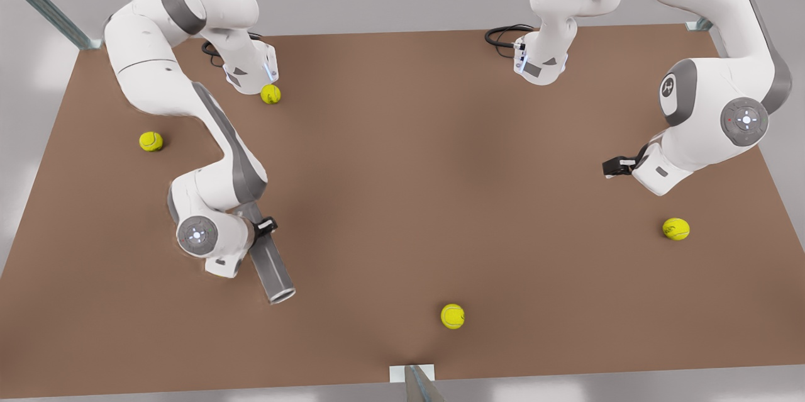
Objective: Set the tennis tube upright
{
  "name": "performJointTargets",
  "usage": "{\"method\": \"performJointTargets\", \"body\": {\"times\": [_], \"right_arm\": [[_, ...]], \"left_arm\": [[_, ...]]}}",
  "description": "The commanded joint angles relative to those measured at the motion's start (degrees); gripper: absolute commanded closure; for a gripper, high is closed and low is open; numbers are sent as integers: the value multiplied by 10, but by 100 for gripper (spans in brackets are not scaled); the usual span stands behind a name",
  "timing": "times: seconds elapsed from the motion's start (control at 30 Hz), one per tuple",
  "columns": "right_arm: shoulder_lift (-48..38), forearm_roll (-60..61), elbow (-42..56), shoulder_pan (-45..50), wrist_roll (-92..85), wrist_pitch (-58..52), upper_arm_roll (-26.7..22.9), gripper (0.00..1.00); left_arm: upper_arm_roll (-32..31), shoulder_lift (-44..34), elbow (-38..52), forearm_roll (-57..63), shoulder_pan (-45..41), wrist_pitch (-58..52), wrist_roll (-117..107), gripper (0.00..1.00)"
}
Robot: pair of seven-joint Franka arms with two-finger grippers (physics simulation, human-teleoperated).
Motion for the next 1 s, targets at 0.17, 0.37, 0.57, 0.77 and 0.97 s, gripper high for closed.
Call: {"method": "performJointTargets", "body": {"times": [0.17,0.37,0.57,0.77,0.97], "right_arm": [[-12,-53,30,147,-2,1,34,34],[0,-67,50,262,-58,66,26,34],[69,-66,95,322,-274,120,-3,34],[150,-62,198,387,-304,150,-61,29],[185,-60,236,434,-250,149,-133,29]], "left_arm": [[0,1,0,0,0,0,0,0],[0,1,0,0,0,0,0,0],[0,4,0,0,0,0,0,0],[0,4,0,0,0,0,1,0],[0,5,0,0,-1,0,1,0]]}}
